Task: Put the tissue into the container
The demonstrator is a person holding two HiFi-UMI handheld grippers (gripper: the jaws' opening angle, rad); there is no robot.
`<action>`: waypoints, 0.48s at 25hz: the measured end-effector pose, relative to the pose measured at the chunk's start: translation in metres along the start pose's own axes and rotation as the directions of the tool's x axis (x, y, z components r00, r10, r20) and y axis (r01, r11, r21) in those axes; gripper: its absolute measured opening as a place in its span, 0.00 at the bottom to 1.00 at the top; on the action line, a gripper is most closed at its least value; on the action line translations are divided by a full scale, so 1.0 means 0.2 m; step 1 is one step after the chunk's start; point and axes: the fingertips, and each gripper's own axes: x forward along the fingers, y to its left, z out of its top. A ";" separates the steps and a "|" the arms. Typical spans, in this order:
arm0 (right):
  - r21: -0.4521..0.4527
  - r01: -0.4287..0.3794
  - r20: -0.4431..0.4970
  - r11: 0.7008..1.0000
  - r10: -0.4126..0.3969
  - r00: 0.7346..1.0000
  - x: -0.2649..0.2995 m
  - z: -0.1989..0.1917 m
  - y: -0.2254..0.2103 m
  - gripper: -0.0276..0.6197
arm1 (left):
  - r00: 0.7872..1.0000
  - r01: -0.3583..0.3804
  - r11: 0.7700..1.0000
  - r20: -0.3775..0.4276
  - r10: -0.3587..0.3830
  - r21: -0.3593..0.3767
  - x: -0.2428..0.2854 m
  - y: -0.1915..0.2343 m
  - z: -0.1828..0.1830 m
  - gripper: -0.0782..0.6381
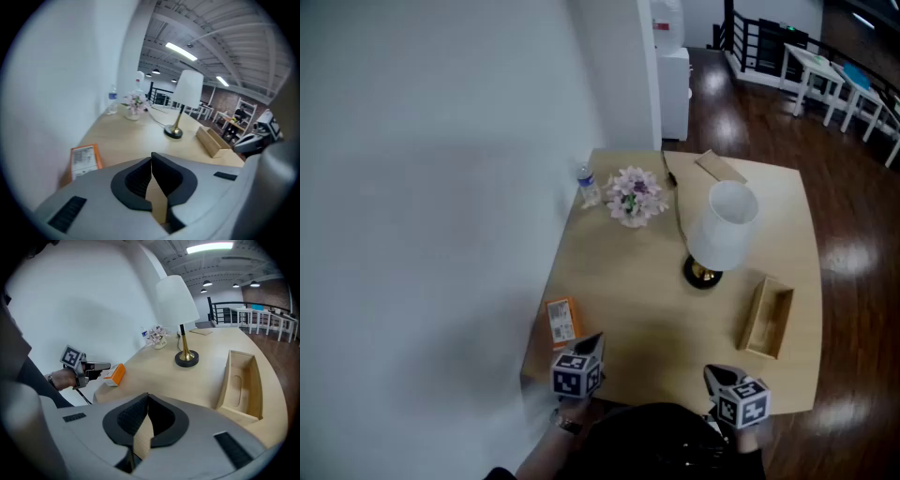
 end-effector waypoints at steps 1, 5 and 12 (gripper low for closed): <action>-0.007 0.015 0.003 1.000 -0.015 1.000 0.01 0.01 -0.01 0.05 | 0.999 -0.048 0.999 -0.010 0.048 -0.007 0.00 0.10 -0.01 0.11; -0.012 0.051 0.003 0.999 -0.051 0.999 0.03 0.02 -0.02 0.08 | 0.978 -0.200 0.978 -0.069 0.197 -0.050 0.03 0.43 -0.06 0.61; 0.010 0.096 -0.020 0.995 -0.095 0.995 0.04 0.00 0.01 0.17 | 0.953 -0.283 0.950 -0.152 0.263 -0.129 0.17 0.72 -0.19 0.85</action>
